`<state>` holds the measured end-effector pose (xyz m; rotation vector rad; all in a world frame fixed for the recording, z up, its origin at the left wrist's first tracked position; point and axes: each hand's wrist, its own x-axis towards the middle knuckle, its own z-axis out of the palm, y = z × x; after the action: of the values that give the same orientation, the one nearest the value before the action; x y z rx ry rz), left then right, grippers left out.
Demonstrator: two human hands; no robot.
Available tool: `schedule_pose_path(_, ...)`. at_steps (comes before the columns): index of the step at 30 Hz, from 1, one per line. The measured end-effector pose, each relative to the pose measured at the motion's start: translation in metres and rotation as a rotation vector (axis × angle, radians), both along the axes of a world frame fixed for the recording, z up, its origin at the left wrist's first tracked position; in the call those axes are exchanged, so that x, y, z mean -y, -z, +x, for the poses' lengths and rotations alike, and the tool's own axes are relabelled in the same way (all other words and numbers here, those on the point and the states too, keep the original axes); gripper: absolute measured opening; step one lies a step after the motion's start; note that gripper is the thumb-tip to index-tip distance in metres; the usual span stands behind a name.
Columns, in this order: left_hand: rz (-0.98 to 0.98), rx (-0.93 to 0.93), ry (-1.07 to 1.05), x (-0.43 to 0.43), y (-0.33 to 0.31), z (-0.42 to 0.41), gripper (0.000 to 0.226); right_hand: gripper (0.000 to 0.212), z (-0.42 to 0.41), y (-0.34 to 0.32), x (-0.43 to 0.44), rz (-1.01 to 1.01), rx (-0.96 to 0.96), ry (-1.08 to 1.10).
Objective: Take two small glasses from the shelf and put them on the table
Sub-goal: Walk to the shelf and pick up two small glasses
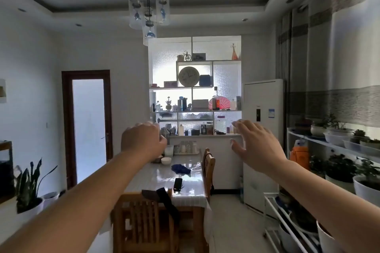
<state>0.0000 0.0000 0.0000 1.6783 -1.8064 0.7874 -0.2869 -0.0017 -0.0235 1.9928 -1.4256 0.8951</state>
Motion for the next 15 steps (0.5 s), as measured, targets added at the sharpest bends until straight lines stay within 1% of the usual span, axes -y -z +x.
schedule_pose_path(2, 0.005, 0.0, 0.01, 0.032, 0.001, -0.015, 0.022, 0.053, -0.012, -0.005, 0.028, -0.01, 0.025, 0.001)
schedule_pose_path(6, 0.049, 0.036, 0.016, 0.102, 0.004, -0.044, 0.026, 0.053, -0.037, -0.012, 0.091, -0.002, -0.029, 0.033)
schedule_pose_path(9, 0.008, 0.046, 0.026, 0.151, 0.009, -0.062, 0.027, 0.053, -0.051, -0.013, 0.134, -0.019, -0.083, 0.054)
schedule_pose_path(12, -0.021, 0.063, 0.069, 0.196, 0.017, -0.082, 0.022, 0.051, -0.059, -0.01, 0.176, -0.026, -0.127, 0.08)
schedule_pose_path(15, -0.012, 0.053, 0.088, 0.246, 0.022, -0.098, 0.021, 0.05, -0.067, -0.005, 0.217, -0.026, -0.162, 0.094)
